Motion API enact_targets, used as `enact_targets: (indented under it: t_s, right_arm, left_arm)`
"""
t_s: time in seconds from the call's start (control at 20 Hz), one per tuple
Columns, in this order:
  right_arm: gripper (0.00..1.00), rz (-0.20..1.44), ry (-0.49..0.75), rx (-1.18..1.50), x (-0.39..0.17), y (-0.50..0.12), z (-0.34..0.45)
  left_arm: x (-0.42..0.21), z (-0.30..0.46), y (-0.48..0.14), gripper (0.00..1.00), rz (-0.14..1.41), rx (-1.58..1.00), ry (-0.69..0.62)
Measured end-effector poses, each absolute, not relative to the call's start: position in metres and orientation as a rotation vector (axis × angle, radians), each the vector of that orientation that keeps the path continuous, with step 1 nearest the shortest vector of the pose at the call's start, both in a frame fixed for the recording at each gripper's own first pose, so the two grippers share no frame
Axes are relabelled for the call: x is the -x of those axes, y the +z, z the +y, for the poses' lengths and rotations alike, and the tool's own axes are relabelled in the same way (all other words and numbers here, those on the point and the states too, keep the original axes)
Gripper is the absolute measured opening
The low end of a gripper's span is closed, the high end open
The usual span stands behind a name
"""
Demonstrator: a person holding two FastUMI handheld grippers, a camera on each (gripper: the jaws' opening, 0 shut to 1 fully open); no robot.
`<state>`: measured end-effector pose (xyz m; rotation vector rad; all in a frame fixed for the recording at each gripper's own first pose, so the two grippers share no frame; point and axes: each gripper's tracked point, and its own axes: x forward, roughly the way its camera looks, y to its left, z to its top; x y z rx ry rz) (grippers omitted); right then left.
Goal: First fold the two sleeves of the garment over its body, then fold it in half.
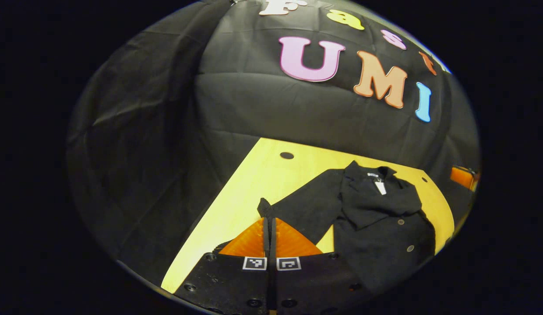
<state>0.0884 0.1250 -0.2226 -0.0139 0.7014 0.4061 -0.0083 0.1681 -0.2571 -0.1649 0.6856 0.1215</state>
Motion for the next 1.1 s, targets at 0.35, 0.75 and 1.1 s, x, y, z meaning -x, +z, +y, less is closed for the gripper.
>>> enact_targets:
  t_s: [0.35,0.75,1.1]
  right_arm:
    - [0.98,0.691,0.363,-0.016,-0.086,-0.222,0.074]
    - [0.98,0.694,0.244,-0.072,-0.077,-0.225,-0.005]
    - [0.97,0.702,0.167,-0.109,-0.061,-0.232,-0.061]
  left_arm:
    - [-0.043,0.092,-0.216,0.00,0.607,0.136,-0.008]
    - [-0.093,-0.008,-0.201,0.00,0.579,0.095,-0.181]
    - [-0.114,-0.092,-0.207,0.00,0.601,0.070,-0.312]
